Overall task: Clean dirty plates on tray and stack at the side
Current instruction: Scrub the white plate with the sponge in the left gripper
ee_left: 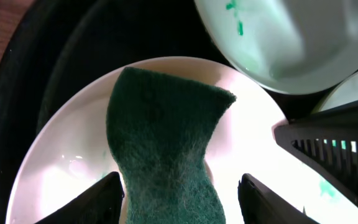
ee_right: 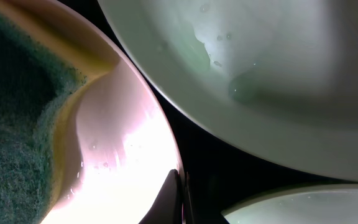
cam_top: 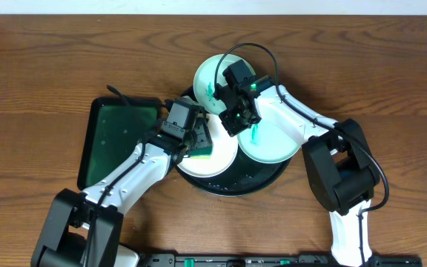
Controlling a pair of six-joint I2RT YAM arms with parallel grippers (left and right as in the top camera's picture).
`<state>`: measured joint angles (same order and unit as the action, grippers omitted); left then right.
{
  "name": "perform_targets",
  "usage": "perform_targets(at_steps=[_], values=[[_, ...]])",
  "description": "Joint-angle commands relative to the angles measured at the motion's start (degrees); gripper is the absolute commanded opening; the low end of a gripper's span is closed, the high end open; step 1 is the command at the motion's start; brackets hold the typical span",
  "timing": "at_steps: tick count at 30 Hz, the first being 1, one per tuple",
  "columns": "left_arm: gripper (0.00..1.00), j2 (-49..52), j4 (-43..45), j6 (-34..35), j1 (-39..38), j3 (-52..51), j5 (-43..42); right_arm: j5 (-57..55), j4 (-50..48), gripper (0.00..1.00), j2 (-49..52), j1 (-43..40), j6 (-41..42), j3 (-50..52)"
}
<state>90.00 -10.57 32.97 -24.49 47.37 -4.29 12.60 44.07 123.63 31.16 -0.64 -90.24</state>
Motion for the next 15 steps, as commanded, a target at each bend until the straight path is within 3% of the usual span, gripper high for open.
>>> perform_targets(at_steps=[1, 7, 10, 15], values=[[0.61, 1.9, -0.4, -0.3, -1.0, -0.3, 0.9, -1.2, 0.0, 0.01, 0.2, -0.1, 0.0, 1.1], [0.60, 5.3, 0.6, 0.1, -2.1, -0.3, 0.9, -1.2, 0.0, 0.01, 0.2, -0.1, 0.0, 1.1], [0.38, 5.8, 0.6, 0.0, -2.1, -0.3, 0.9, -1.2, 0.1, 0.01, 0.2, -0.1, 0.0, 1.1], [0.19, 5.8, -0.4, 0.0, -2.0, -0.3, 3.9, -1.2, 0.1, 0.01, 0.2, -0.1, 0.0, 1.1]])
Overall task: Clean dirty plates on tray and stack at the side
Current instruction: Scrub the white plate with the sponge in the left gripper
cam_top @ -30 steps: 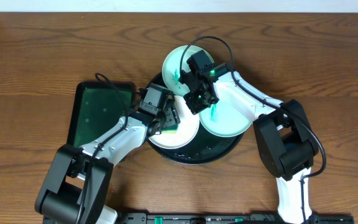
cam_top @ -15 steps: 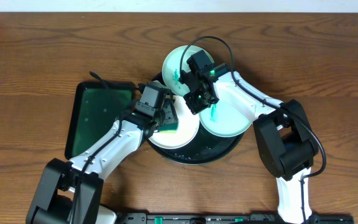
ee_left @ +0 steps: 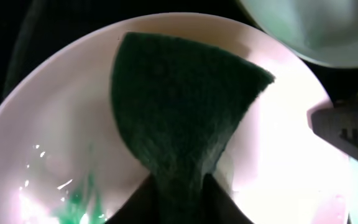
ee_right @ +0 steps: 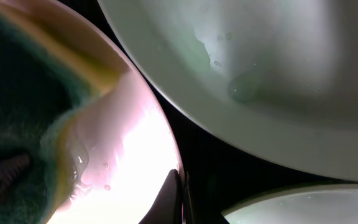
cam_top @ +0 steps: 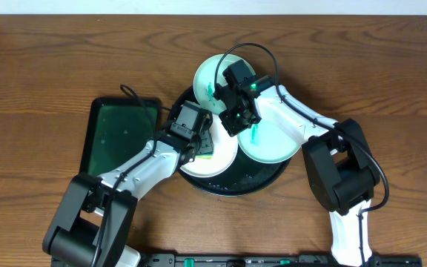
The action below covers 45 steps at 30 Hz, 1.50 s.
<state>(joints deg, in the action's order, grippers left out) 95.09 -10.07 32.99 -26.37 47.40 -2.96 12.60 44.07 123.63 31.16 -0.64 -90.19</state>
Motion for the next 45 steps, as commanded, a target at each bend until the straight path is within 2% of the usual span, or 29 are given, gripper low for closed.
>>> perform_targets(at_steps=[1, 6, 9, 14, 17, 21, 28, 34, 39, 45], values=[[0.14, 0.7, -1.8, 0.0, -0.1, -0.3, 4.2, -1.2, 0.1, 0.02, 0.2, -0.1, 0.0, 1.0], [0.08, 0.7, -9.0, 0.3, 0.0, -0.3, 14.7, -1.2, 0.1, 0.02, 0.2, -0.1, -0.1, 1.0], [0.08, 0.7, -11.7, 0.3, 0.0, -0.3, 20.1, -1.2, 0.0, 0.02, 0.2, -0.1, -0.1, 1.0], [0.08, 0.4, -12.6, 0.2, 0.0, -0.3, 28.0, -1.2, 0.1, 0.01, 0.2, -0.1, -0.1, 1.0], [0.08, -0.6, -11.0, 0.2, 0.0, -0.2, 29.6, -1.2, 0.1, 0.01, 0.2, -0.1, -0.1, 1.0], [0.08, -3.4, -7.6, 0.2, -0.1, -0.2, 24.2, -1.2, 0.0, 0.01, 0.2, -0.1, -0.1, 1.0], [0.08, -5.2, 0.2, 0.3, -0.2, -0.3, -3.6, -1.2, -0.2, 0.02, 0.2, -0.1, -0.1, 1.0], [0.07, -1.7, -0.1, 0.2, -0.4, -1.7, -4.9, -1.2, -0.4, 0.01, 0.2, -0.1, 0.0, 1.0], [0.08, 2.2, -0.1, 0.2, -0.4, -3.0, 4.5, -1.2, -0.3, 0.01, 0.2, -0.1, 0.0, 1.0], [0.08, 3.5, -4.9, 0.2, -0.4, -3.0, 22.2, -1.2, -0.1, 0.01, 0.2, -0.1, -0.1, 1.0]])
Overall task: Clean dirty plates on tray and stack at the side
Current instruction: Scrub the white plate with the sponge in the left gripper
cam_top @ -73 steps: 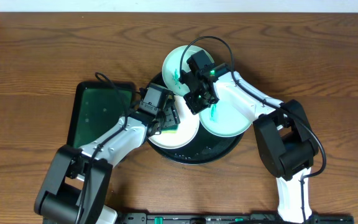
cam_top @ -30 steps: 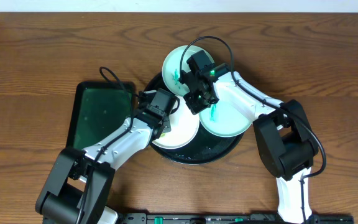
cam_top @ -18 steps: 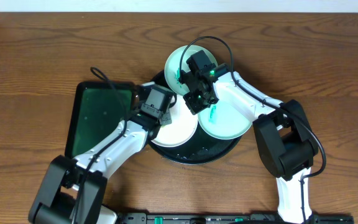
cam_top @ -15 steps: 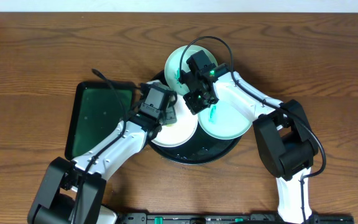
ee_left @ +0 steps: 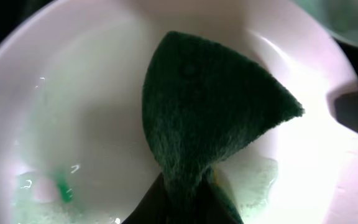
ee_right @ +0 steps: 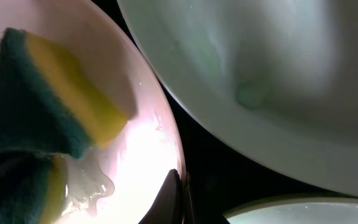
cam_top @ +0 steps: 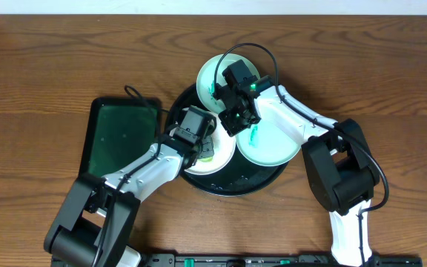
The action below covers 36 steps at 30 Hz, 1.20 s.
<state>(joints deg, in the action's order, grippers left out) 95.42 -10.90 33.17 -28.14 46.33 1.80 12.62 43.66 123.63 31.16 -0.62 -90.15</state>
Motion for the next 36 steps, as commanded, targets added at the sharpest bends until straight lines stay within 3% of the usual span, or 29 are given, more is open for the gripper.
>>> perform_targets(at_steps=[1, 6, 14, 17, 21, 24, 28, 32, 36], values=[[0.07, 3.2, -4.7, 0.1, 1.4, -2.0, 19.9, -1.3, 0.3, 0.01, 0.2, -0.1, -0.1, 1.0], [0.07, 3.2, -6.4, 0.0, 1.4, -2.0, 31.3, -1.3, 0.3, 0.01, 0.2, -0.1, -0.1, 1.0], [0.07, 2.8, -3.2, 0.1, 1.7, -1.9, 32.7, -1.3, 0.9, 0.01, 0.2, -0.1, -0.1, 1.0], [0.07, 1.6, 0.6, 0.1, 1.8, -1.9, 25.6, -1.3, 0.9, 0.01, 0.2, -0.1, -0.1, 1.0], [0.08, 2.1, 9.2, 0.1, 1.7, -2.0, 0.9, -1.3, 0.8, 0.01, 0.2, -0.1, -0.1, 1.0], [0.08, 3.8, 12.1, 0.2, 1.7, -2.0, -5.5, -1.3, 0.9, 0.01, 0.2, -0.1, -0.1, 1.0], [0.08, 5.9, 11.8, -0.3, 1.9, -2.0, -5.4, -1.3, 0.9, 0.01, 0.2, -0.1, -0.1, 1.0], [0.08, 5.8, 10.2, -6.0, 2.7, -2.0, -4.8, -1.3, 0.9, 0.01, 0.2, -0.1, -0.1, 1.0], [0.07, 4.6, 7.8, -6.8, 4.0, -1.9, 7.7, -1.2, 1.0, 0.01, 0.2, -0.1, -0.1, 1.0]])
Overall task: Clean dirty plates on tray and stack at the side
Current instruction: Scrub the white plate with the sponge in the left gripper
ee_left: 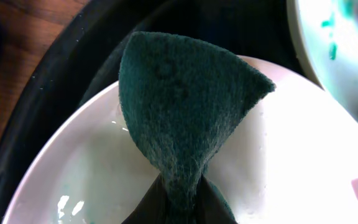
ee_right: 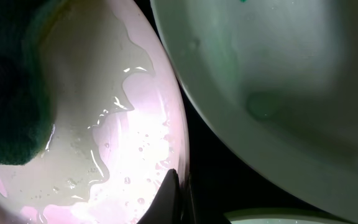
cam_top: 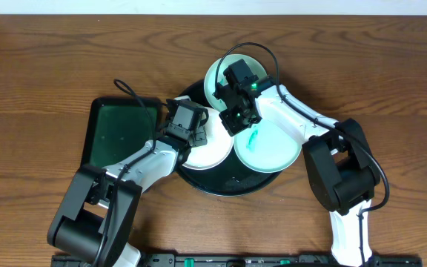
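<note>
A pale pink-white plate [ee_left: 278, 168] lies wet on the black round tray [ee_left: 67, 81]. My left gripper [ee_left: 179, 202] is shut on a dark green sponge [ee_left: 185, 106], which it presses on the plate's far-left part near the rim. A faint green smear shows at the plate's near-left edge. My right gripper [ee_right: 178, 186] is shut on this plate's rim [ee_right: 166, 124]. Two mint plates with green stains share the tray, one at the back [cam_top: 228, 74], one at the right [cam_top: 267, 144].
A dark green rectangular tray [cam_top: 121, 133] lies on the wooden table [cam_top: 50, 67] left of the round tray. Both arms meet over the round tray's middle, with the mint plates close around the right wrist.
My left gripper and the sponge have moved from the plate's middle to its far-left edge. The foam and green blob on the plate are nearly gone. The right gripper still holds the rim.
First the left gripper stood open around the sponge lying on the white plate while the right one pinched the rim. Then the left was shut on the sponge. Later the sponge sat mid-plate among foam and a green smear; now it is at the far edge.
</note>
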Controlling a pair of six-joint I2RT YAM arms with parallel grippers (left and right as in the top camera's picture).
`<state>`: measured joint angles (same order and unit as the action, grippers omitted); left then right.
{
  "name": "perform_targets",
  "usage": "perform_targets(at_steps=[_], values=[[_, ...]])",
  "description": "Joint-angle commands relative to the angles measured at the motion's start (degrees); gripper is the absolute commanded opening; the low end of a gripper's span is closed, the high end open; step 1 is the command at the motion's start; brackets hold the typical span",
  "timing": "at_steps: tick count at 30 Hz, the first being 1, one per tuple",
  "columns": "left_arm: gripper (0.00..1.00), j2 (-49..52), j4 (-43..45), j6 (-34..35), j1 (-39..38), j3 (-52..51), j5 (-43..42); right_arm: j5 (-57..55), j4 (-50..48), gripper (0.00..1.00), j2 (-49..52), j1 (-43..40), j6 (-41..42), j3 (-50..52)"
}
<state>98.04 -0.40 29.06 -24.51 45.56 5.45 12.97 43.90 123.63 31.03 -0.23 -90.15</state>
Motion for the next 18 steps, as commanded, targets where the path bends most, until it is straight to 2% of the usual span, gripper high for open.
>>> perform_targets(at_steps=[1, 3, 11, 15, 18], values=[[0.07, 1.8, -2.8, -2.7, 0.6, -1.2, 7.3, -1.6, 0.8, 0.01, 0.2, 0.0, -0.5, 1.0], [0.07, 1.8, -2.0, -2.7, 1.4, -1.2, 10.4, -1.6, 0.8, 0.01, 0.2, 0.0, -0.5, 1.0], [0.08, 1.9, 4.6, -6.3, 4.9, -1.2, 10.7, -1.6, 0.9, 0.01, 0.2, 0.0, -0.5, 1.0], [0.07, 1.9, 1.9, -6.8, 6.8, -1.2, 15.2, -1.6, 1.4, 0.01, 0.2, 0.0, -0.5, 1.0], [0.08, 1.9, -0.2, -6.8, 7.9, -1.2, 14.8, -1.6, 1.3, 0.01, 0.2, 0.0, -0.5, 1.0]])
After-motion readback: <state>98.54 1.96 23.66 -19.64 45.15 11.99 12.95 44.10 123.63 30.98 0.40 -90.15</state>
